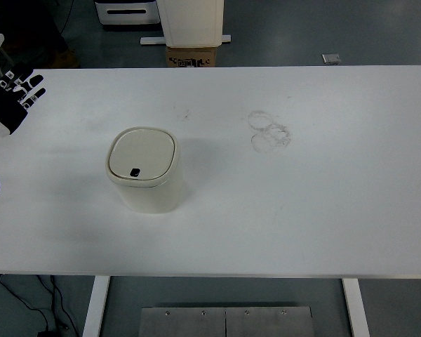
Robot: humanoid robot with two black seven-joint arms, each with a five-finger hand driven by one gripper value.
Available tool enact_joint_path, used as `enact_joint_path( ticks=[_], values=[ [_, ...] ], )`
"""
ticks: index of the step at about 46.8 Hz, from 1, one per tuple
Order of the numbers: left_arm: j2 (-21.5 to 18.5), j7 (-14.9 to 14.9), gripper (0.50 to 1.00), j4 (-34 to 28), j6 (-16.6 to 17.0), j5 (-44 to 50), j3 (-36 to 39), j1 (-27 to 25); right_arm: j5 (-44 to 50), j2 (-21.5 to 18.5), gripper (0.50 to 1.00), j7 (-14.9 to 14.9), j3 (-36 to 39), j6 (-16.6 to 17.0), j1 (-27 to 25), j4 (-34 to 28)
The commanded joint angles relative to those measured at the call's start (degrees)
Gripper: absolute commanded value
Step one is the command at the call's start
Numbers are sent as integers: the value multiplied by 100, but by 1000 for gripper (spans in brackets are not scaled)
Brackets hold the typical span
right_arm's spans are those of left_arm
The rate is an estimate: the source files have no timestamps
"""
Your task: Open trash bin
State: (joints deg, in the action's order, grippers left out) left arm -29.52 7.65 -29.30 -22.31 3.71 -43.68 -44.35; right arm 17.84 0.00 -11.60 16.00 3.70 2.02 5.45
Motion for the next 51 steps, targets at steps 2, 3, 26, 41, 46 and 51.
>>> enact_joint_path(
  ticks=[2, 3, 26, 41, 46, 51],
  values=[
    [17, 0, 1000, -32, 51, -11, 9, -47, 0, 0, 991, 0, 0, -1, 0, 0],
    [17, 0, 1000, -32, 95, -11, 17, -48, 0, 0, 991, 0, 0, -1, 0, 0],
    [17, 0, 1000, -23, 227, -2, -9, -48, 0, 0, 991, 0, 0, -1, 0, 0],
    [17, -9, 1000, -32, 263, 7, 17, -21, 0, 0, 991, 0, 0, -1, 0, 0],
    [-19, -9, 1000, -32, 219, 7, 26, -12, 0, 0, 991, 0, 0, -1, 0, 0],
    [8, -9, 1000, -23, 227, 7, 44, -30, 0, 0, 991, 0, 0, -1, 0, 0]
  ],
)
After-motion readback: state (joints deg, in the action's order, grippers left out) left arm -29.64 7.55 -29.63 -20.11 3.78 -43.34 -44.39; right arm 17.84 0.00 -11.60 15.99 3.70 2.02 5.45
